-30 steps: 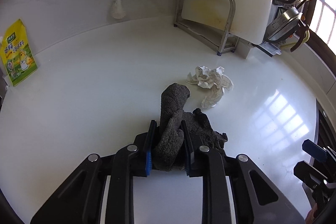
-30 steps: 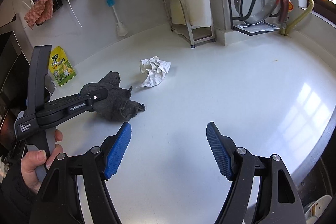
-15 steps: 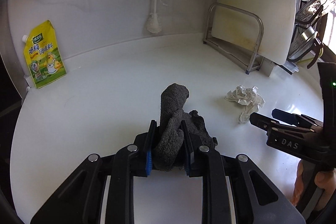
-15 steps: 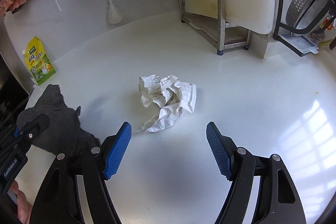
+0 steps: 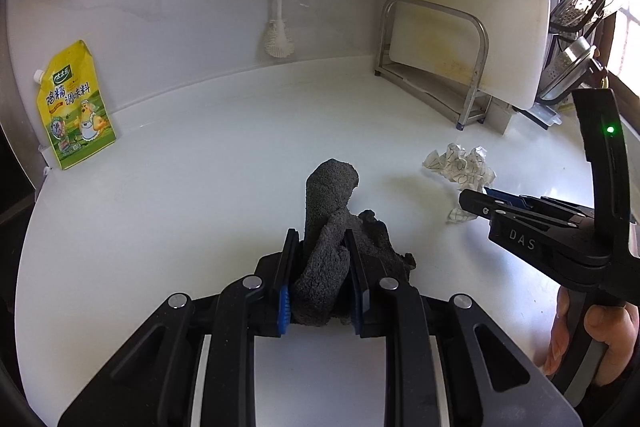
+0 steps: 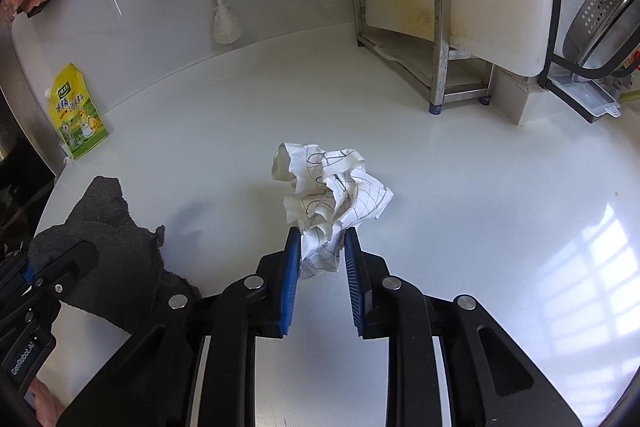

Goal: Collect trash
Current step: 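Grasp the grey cloth with the left tool while the right tool grasps the crumpled paper, then carry the grey cloth and crumpled paper over the grey basket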

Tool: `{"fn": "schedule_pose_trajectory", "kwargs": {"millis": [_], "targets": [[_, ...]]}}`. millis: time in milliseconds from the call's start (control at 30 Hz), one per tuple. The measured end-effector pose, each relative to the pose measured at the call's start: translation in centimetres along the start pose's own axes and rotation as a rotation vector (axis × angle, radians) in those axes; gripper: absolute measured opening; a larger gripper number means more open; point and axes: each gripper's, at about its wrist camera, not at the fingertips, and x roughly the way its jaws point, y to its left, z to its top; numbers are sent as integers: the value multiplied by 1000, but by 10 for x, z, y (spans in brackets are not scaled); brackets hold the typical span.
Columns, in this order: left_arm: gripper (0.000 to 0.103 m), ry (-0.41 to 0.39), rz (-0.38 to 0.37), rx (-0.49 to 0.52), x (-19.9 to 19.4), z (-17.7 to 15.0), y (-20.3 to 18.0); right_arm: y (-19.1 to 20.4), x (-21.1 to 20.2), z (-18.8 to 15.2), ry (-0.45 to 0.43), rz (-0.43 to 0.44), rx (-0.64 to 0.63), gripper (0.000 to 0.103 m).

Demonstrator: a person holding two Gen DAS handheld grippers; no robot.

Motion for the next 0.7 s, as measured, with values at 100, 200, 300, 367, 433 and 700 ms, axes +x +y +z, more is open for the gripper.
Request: {"fn": "schedule_pose_trajectory", "kwargs": {"millis": [100,200,300,367,433,700], "targets": [[22,2,-12,3,-3,-2,-2,-5,-22,-11,-40,6,25,21],[22,-10,-26,6,-15,-7,-9,-10,-51,-27,-85,1,46,21],[22,-23,-47,5,-37,-16,-15,-13,-79,-49,-112,-2,52,21],[22,-23,-48,13,-51,-23,-20,-14,-95,-66,-113,1,66,21],[22,-23,-46,26,-67,-30,-23,-12,-111,-82,-113,-8,73,21],[22,-61,-50,48,-148,-64,-26,2,-184,-142,-122,-23,95,21]]}}
